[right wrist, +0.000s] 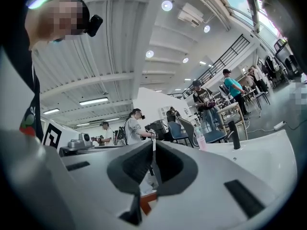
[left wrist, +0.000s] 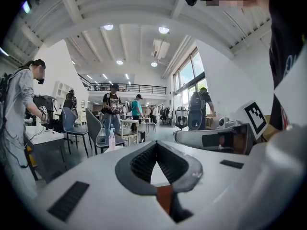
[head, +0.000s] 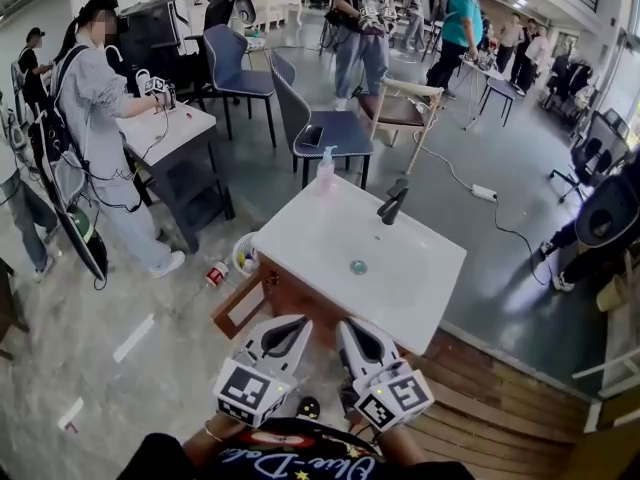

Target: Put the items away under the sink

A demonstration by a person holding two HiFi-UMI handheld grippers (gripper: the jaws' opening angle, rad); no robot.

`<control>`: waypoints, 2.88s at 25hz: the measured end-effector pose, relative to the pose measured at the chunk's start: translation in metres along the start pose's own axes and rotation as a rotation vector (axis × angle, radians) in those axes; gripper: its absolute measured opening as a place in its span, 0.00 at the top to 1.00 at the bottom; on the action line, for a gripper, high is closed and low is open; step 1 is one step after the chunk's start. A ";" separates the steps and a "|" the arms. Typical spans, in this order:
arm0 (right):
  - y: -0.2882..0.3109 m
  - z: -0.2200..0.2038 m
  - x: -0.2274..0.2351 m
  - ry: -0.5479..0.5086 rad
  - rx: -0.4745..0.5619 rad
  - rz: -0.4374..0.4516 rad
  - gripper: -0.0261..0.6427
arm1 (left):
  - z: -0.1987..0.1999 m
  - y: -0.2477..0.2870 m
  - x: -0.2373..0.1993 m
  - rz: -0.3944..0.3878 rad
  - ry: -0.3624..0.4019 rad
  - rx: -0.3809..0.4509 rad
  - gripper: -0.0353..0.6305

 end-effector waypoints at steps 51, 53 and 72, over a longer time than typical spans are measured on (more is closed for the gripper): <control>0.156 -0.033 0.110 -0.031 -0.026 -0.087 0.95 | -0.033 0.145 -0.143 -0.086 -0.020 -0.029 0.94; 0.167 -0.036 0.115 -0.033 -0.031 -0.091 0.95 | -0.035 0.151 -0.153 -0.090 -0.024 -0.030 0.94; 0.249 -0.053 0.141 -0.070 -0.057 -0.098 0.89 | -0.037 0.191 -0.231 -0.092 -0.051 -0.016 0.94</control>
Point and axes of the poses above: the fingertips, and each gripper's own axes: y forward along the fingers, x to its right, z out of its top, the point moved 1 cm from there along -y, backward along the fingers, and after that the axes turned 15 degrees about x, right-handed, at the moved point
